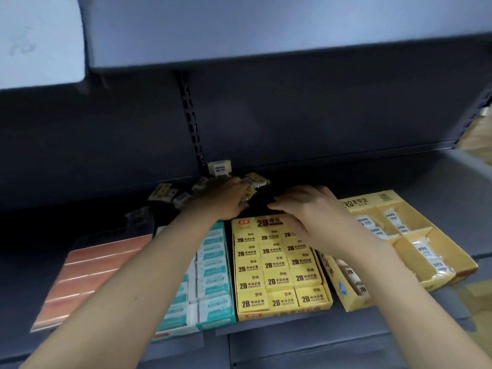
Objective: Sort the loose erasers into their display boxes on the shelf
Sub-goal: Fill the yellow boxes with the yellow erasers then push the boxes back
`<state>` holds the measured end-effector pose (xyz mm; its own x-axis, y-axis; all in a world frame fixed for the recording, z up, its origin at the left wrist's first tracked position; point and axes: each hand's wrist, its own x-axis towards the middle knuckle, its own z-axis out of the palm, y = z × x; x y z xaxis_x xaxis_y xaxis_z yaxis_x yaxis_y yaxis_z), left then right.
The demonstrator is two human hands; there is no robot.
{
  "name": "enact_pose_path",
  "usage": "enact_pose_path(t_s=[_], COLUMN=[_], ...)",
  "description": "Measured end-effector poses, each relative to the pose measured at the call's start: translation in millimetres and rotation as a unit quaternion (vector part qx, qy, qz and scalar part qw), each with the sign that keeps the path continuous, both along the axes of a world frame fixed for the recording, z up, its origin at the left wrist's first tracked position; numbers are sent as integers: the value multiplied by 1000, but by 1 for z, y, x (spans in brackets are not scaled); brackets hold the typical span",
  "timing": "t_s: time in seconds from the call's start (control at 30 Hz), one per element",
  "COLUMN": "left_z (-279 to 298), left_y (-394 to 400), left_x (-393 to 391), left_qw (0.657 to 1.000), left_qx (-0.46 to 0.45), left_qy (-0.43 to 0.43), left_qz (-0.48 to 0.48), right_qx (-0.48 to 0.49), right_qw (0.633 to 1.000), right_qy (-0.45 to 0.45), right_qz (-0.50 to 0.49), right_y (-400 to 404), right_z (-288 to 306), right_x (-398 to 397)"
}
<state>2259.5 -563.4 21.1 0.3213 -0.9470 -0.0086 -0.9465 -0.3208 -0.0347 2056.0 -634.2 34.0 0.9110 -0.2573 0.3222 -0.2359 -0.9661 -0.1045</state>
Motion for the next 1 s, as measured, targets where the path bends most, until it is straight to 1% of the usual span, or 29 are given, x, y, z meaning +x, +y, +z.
enact_pose_path(t_s=[0.1,0.2,0.33,0.43,0.57,0.7,0.87,1.0], left_z=[-5,-7,-4,2,8,15,22,21], left_y=[-5,-5,-4,-1,13,38,68,75], left_x=[3,5,2,1,10,16,20,26], left_qw=[1000,999,1000,999,994,993,992,985], left_qx=[1,-4,-8,-44,-95,-94,-111,-165], left_qy=[16,18,-8,-5,-56,-68,-47,-32], left_qz=[21,28,19,16,7,7,49,49], right_qx=[-16,-20,-55,-95,-146,-193,-179,-142], right_qw=[999,998,994,986,969,955,944,950], right_qy=[38,62,96,130,194,221,273,277], right_qz=[-18,-8,16,36,40,51,46,34], right_y=[-8,-19,-31,-38,-52,-64,-60,-58], right_z=[8,12,10,10,7,1,2,3], right_x=[1,12,37,56,79,96,109,116])
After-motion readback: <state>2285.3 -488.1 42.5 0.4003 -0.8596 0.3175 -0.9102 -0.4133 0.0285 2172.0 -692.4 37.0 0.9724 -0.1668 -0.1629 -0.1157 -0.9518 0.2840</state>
